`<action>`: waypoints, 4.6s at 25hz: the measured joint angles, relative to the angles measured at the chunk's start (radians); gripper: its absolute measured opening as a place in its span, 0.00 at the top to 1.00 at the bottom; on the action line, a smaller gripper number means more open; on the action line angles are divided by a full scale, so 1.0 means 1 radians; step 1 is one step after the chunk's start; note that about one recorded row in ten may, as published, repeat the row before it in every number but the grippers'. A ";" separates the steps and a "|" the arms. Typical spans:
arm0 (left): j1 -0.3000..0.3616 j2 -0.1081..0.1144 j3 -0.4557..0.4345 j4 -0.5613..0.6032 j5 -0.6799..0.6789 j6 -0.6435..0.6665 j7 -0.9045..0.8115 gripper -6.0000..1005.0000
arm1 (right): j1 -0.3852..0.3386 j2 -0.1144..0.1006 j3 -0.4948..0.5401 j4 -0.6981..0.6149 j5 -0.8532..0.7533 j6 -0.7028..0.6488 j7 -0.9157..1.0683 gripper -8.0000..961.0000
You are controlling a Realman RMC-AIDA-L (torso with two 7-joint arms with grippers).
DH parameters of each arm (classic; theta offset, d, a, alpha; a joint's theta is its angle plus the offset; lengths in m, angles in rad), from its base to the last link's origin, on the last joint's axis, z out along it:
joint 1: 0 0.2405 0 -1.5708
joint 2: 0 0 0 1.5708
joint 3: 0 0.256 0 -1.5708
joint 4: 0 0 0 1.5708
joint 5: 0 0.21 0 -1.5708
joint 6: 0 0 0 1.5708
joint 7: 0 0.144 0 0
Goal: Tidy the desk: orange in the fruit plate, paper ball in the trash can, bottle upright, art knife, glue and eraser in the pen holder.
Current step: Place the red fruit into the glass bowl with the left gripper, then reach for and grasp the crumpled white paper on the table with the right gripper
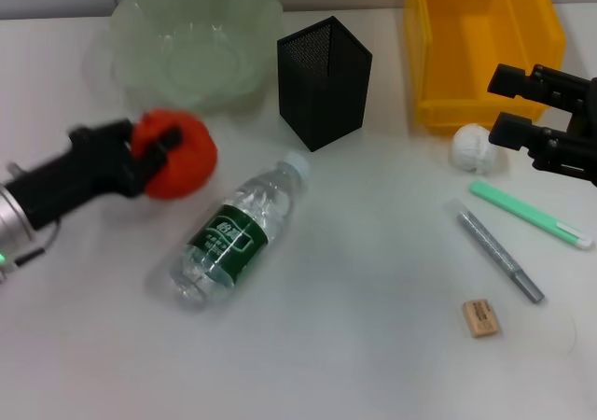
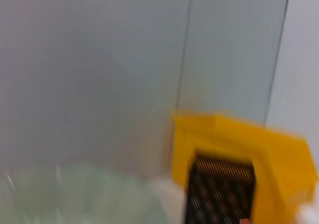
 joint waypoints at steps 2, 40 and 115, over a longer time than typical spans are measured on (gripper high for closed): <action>-0.022 -0.003 -0.072 0.009 0.000 0.015 0.009 0.71 | 0.000 0.001 0.005 0.000 0.000 0.000 0.000 0.24; -0.341 -0.009 -0.033 -0.123 -0.174 -0.303 0.001 0.25 | 0.010 0.032 0.085 -0.026 0.003 0.009 0.106 0.24; -0.150 -0.017 0.057 -0.157 -0.084 0.023 -0.040 0.22 | 0.378 0.072 -0.326 -0.252 -1.155 0.698 1.414 0.28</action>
